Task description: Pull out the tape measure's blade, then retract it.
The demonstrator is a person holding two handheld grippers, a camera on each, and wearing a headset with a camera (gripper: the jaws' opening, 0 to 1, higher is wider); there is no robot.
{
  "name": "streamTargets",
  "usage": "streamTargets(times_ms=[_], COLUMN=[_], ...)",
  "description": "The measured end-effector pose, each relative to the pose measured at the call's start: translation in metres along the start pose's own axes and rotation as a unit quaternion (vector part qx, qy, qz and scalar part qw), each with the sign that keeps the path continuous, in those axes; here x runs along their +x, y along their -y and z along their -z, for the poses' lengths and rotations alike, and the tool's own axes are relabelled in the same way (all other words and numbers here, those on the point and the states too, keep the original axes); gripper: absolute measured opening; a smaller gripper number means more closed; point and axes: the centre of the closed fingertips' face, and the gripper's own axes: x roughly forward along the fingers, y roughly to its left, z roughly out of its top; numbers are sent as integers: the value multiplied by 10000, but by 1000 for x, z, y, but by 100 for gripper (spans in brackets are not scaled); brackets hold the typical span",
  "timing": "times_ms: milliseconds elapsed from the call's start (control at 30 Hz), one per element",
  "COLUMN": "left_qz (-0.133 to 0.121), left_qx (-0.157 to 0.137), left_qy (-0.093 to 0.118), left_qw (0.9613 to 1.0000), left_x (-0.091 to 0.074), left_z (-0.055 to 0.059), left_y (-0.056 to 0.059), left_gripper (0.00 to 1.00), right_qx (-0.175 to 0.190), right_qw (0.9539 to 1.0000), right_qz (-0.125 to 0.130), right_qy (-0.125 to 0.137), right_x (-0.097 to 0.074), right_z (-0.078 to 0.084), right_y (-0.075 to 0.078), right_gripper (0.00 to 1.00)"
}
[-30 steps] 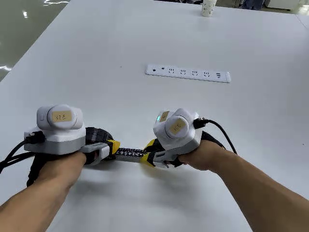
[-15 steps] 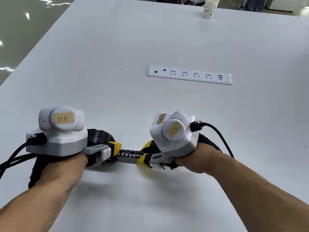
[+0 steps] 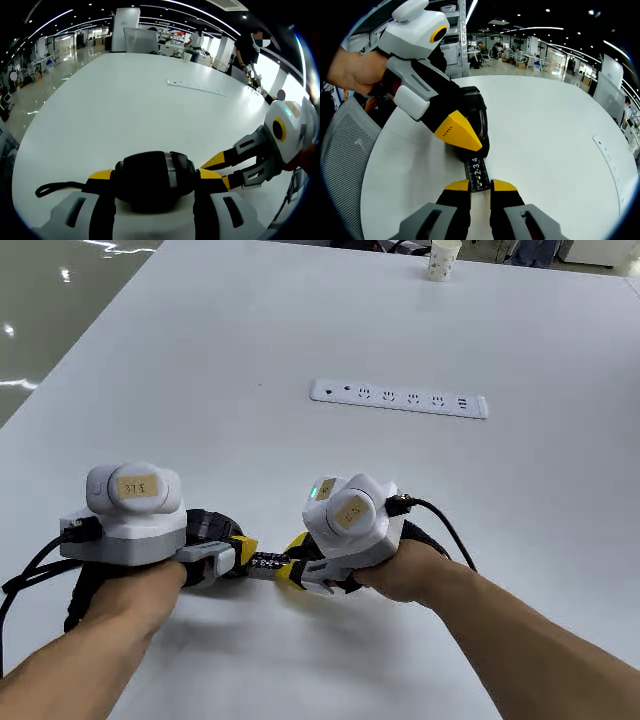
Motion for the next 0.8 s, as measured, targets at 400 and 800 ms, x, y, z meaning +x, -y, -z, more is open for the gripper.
streamTargets(times_ms=[400, 800], left_qz=[13, 9], left_qx=[-11, -30], left_qy=[-14, -25], left_qw=[10000, 10000], left_x=[0, 0], left_z=[0, 0], left_y=[0, -1], left_gripper=[58, 58], right_qx=[-66, -188], right_qw=[9999, 9997], right_qz=[-14, -25], right_qy=[85, 147], right_x=[9, 18], right_z=[-8, -17], right_y=[-2, -4], right_gripper=[11, 11])
